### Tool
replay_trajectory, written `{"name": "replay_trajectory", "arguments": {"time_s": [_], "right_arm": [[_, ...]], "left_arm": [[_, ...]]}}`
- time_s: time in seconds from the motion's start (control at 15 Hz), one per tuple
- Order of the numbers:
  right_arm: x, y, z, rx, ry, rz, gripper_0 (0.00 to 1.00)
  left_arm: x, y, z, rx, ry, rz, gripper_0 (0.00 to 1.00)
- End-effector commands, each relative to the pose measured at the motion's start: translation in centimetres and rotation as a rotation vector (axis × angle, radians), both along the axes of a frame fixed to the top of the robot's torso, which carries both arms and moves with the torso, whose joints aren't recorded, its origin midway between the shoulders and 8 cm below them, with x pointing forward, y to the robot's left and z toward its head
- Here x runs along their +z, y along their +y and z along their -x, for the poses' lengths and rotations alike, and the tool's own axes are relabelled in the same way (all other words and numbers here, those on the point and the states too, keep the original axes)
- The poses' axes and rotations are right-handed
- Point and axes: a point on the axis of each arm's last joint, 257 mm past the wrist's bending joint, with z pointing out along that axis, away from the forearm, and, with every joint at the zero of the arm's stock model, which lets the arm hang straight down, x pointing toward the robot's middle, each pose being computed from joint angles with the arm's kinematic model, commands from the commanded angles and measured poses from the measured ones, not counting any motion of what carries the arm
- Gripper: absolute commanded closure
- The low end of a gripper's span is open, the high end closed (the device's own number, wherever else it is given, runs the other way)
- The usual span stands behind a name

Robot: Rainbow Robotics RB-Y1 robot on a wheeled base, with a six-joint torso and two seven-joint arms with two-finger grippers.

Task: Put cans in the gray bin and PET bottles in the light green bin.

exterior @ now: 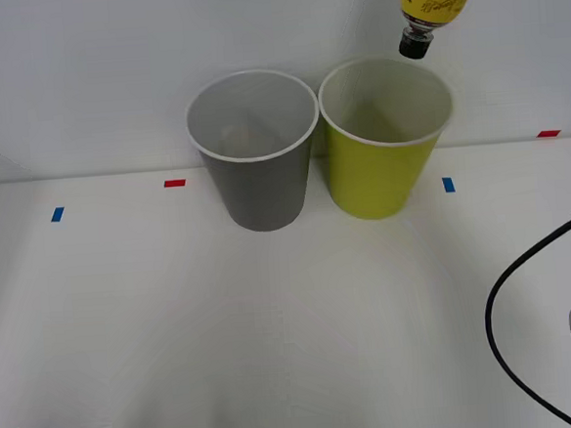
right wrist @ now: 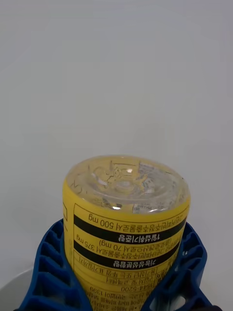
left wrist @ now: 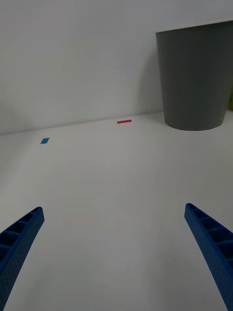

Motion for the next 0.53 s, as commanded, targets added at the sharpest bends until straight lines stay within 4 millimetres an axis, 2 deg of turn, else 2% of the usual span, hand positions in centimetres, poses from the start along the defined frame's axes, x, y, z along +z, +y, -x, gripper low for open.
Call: {"name": "replay_trajectory", "arguments": {"time_s": [0.07,0.53], "right_arm": [[-0.9,-1.1,-2.9,-0.031,-0.005,0.043,1.0],[-4.2,-0.7,-7.4,-0.066,-0.057,0.117,1.0]], "left_arm": [[0.0,0.0,0.0,0.0,0.0,0.0,0.0],[0.0,0.0,0.0,0.0,0.0,0.0,0.0]]}}
